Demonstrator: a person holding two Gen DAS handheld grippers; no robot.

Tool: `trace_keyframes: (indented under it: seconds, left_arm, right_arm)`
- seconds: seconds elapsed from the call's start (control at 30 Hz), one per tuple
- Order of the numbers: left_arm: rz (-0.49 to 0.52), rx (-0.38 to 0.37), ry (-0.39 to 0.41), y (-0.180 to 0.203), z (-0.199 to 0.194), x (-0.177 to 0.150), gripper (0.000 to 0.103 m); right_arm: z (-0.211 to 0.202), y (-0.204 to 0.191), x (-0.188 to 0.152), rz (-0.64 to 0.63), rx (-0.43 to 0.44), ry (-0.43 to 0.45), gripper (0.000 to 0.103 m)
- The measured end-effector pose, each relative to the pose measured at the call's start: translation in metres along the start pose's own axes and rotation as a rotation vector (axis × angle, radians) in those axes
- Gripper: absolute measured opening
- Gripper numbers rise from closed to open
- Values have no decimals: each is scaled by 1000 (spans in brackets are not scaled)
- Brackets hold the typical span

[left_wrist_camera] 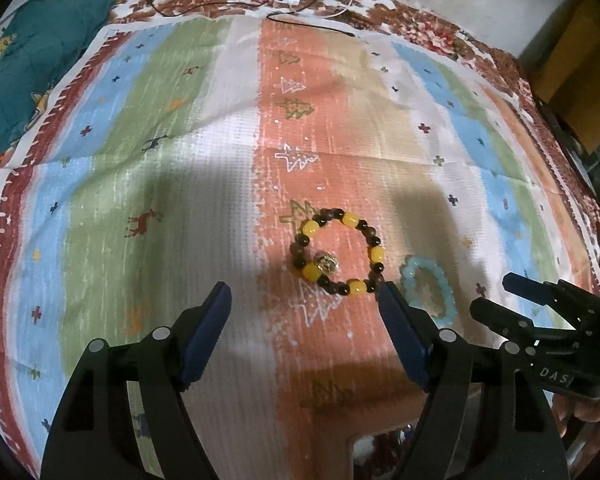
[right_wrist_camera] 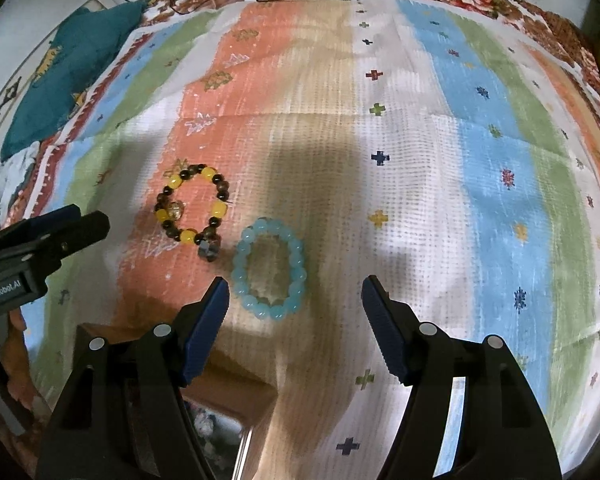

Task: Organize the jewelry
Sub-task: 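Grasp the yellow-and-black bracelet with the left tool while the right grasps the light-blue one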

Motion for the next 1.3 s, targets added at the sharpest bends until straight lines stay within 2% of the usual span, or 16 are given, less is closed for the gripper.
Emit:
trace_keyframes:
  seconds: [0.23,0.5,0.67,0.97,1.3]
  left_arm:
    - [45,15,16,3,9,9,75]
    - [51,46,-14,-4,26,13,75]
    - [55,55,-26,-8,34,16,75]
    - [84,75,-49,-10,45,18,74]
    - [78,115,-69,-25,64,25,71]
  right_arm:
    - [16,-1,3,-9,-21,-23,69]
    - [21,-17,6,-34,36,-36,69]
    - [31,-23,5,-23,91,-82,69]
    - [49,-20,4,5,115,-130,69]
    - [60,-18,5,28,131,-146,69]
Point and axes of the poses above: each gripper's, at about its wrist camera, not at the fingertips, and z roughly the way its jaws point, y to its right, x to its top, the point moved 7 cm from there along z, roughly the way its jaws point, and after that the axes turned 14 degrees about -x, right-handed, at the moved point
